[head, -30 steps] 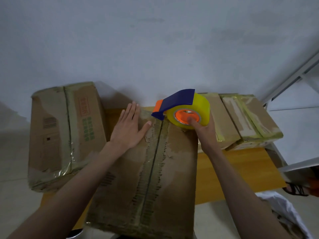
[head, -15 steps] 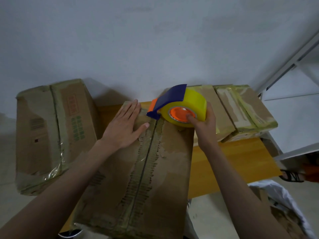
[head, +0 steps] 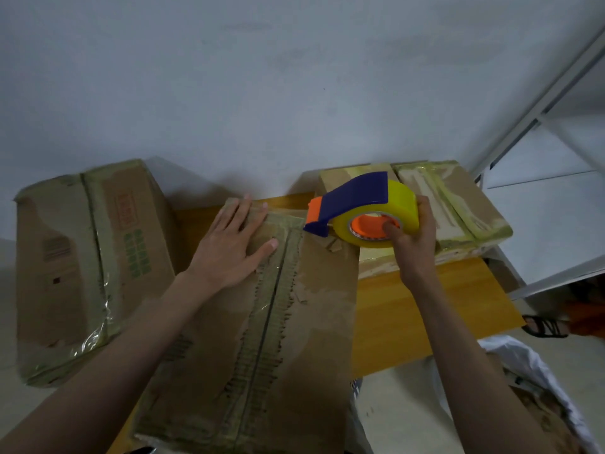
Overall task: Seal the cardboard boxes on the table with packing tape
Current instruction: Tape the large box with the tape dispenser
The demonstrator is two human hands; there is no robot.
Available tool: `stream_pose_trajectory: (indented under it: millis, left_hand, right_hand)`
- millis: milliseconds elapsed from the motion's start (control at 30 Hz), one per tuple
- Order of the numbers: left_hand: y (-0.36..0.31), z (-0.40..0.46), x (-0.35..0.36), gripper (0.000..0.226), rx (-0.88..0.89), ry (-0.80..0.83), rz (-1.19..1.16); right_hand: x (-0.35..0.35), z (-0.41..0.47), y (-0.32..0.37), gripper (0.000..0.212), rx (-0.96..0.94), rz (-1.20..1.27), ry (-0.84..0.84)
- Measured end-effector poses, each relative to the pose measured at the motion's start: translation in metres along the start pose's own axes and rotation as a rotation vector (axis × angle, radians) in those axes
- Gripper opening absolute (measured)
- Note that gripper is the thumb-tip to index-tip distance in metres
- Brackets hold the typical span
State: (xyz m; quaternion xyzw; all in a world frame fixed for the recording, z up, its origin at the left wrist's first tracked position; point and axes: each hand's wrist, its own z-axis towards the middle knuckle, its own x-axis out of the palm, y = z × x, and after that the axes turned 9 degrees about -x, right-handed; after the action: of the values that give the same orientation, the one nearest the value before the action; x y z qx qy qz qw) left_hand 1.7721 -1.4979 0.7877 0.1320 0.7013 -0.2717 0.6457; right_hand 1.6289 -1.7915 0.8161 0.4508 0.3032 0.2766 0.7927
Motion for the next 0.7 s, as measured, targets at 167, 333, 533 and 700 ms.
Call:
stream_pose_trajectory:
  millis: [167, 333, 533, 700]
  left_hand:
    - [-0.017, 0.004, -0.003, 0.091, -0.061, 0.054, 0.038]
    - [-0.045, 0.007, -0.007, 0.094, -0.023, 0.083, 0.048]
    - [-0.077, 0.016, 0.002, 0.097, 0.028, 0.117, 0.006]
    - [-0.079, 0.017, 0.013, 0.106, 0.011, 0.079, 0.01]
  right_hand:
    - [0.002, 0.0, 0.003, 0.049, -0.021, -0.05, 0.016]
    - [0.002, -0.002, 0.002, 0.051, -0.022, -0.056, 0.012]
    - [0.002, -0.003, 0.004, 0.05, -0.042, -0.075, 0.014]
    - [0.002, -0.004, 0.004, 0.048, -0.013, -0.056, 0.02]
